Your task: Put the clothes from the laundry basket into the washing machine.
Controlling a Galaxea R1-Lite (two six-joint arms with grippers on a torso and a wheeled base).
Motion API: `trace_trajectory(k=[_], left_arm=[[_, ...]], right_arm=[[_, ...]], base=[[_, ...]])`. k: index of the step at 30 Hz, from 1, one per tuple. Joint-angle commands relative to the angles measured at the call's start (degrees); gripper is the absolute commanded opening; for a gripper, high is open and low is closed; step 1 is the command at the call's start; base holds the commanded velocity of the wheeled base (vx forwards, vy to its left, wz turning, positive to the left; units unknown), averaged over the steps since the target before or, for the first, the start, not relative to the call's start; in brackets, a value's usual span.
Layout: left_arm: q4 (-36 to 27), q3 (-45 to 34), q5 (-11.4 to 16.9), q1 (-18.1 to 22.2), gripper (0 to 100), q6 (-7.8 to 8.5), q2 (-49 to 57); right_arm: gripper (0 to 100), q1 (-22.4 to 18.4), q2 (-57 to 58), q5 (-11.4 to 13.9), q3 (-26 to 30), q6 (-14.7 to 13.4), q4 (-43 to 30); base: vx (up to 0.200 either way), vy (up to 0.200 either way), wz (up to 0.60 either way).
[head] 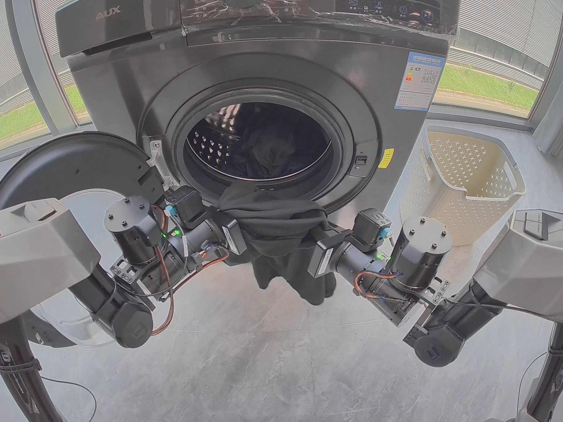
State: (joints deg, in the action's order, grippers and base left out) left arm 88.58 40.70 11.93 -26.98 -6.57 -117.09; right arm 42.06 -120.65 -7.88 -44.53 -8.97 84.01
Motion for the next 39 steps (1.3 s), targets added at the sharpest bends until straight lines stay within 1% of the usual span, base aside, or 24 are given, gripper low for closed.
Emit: trace_trajectory(k=[1,2,3,5,6,7,8,10,11,12,13,15,16,17,18,19,22,23,24,26,27,28,31,39], left_arm=[[0.02,-1.59,0.02,-0.09,0,0.07,2.83],[0.02,-1.59,0.02,-0.09,0,0.07,2.83],[0.02,-2.21,-0.25,-0.09,0,0.07,3.62],[0.02,-3.09,-1.39,-0.09,0,0.07,4.33],[0.02,-3.18,-1.56,-0.09,0,0.07,4.41],[0.10,-4.58,-2.18,-0.09,0,0.07,5.47],[0.02,-5.81,-2.18,-0.09,0,0.07,6.26],[0.10,-9.42,-1.83,-0.18,0,0.33,8.11],[0.10,-11.17,-1.74,-0.44,0,0.15,9.16],[0.10,-11.17,-1.74,-0.44,0,0.15,9.16],[0.10,-13.99,-1.74,-1.50,0,-0.02,11.09],[0.02,-16.45,-1.65,-1.76,0,0.24,12.50],[0.10,-17.24,-1.65,-1.76,0,0.77,12.85],[0.10,-17.24,-1.65,-1.76,0,0.77,12.85],[0.10,-18.47,-1.56,-2.11,0,1.21,13.29],[0.10,-18.91,-1.56,-2.29,0,1.21,13.82],[0.10,-21.28,-1.65,-2.29,0,1.21,15.31],[0.10,-21.46,-1.74,-2.11,0,1.21,15.31],[0.10,-21.81,-1.74,-1.94,0,1.21,15.40],[0.10,-22.34,-1.74,-1.76,0,1.12,15.84],[0.10,-22.34,-1.74,-1.76,0,1.12,15.84],[0.02,-22.69,-1.83,-1.67,0,1.21,15.93],[0.10,-23.39,-1.65,-1.67,0,1.21,15.93],[0.10,-23.92,-1.56,-0.97,0,1.12,15.58]], right_arm=[[100,0.92,0.24,0.14,0.50,0.18,0.11],[100,0.92,0.24,0.14,0.50,0.18,0.11],[100,1.27,2.17,0.67,3.58,0.53,-0.25],[100,1.89,3.49,1.11,7.79,1.15,-0.86],[100,1.98,3.84,1.28,8.85,1.41,-0.86],[100,3.03,5.78,2.78,15.70,3.44,-0.51],[100,3.73,6.92,3.66,18.43,3.87,-0.07],[100,5.93,8.59,4.36,22.74,3.87,0.11],[100,6.37,9.29,4.36,24.49,3.70,0.11],[100,6.37,9.29,4.36,24.49,3.70,0.11],[100,6.55,10.70,4.45,27.39,2.91,0.72],[100,5.40,11.31,4.62,29.24,3.17,1.34],[100,4.52,11.49,4.62,29.94,3.17,1.25],[100,4.52,11.49,4.62,29.94,3.17,1.25],[100,3.38,12.11,4.54,31.61,3.35,1.34],[100,2.77,12.46,4.45,32.05,3.35,1.34],[100,-1.80,12.63,4.80,32.58,3.61,1.51],[100,-2.59,12.63,4.89,32.75,3.70,1.60],[100,-4.00,12.63,5.15,32.93,3.79,1.78],[100,-5.41,12.46,6.21,33.11,3.87,2.13],[100,-5.41,12.46,6.21,33.11,3.87,2.13],[100,-5.67,12.28,7.26,33.02,3.96,3.01],[100,-5.67,12.02,7.35,32.84,3.87,4.32],[100,-5.58,11.93,7.35,32.67,3.70,4.32]], base=[[0.000,0.000,0.00],[0.000,0.000,0.00],[0.000,0.000,0.00],[0.000,0.000,0.00],[0.000,0.000,0.00],[0.000,0.000,0.00],[0.000,0.000,0.00],[0.000,0.000,0.00],[0.000,0.000,0.00],[0.000,0.000,0.00],[0.000,0.000,0.00],[0.000,0.000,0.00],[0.000,0.000,0.00],[0.000,0.000,0.00],[0.000,0.000,0.00],[0.000,0.000,0.00],[0.000,0.000,0.00],[0.000,0.000,0.00],[0.000,0.000,0.00],[0.000,0.000,0.00],[0.000,0.000,0.00],[0.000,0.000,0.00],[0.000,0.000,0.00],[0.000,0.000,0.00]])
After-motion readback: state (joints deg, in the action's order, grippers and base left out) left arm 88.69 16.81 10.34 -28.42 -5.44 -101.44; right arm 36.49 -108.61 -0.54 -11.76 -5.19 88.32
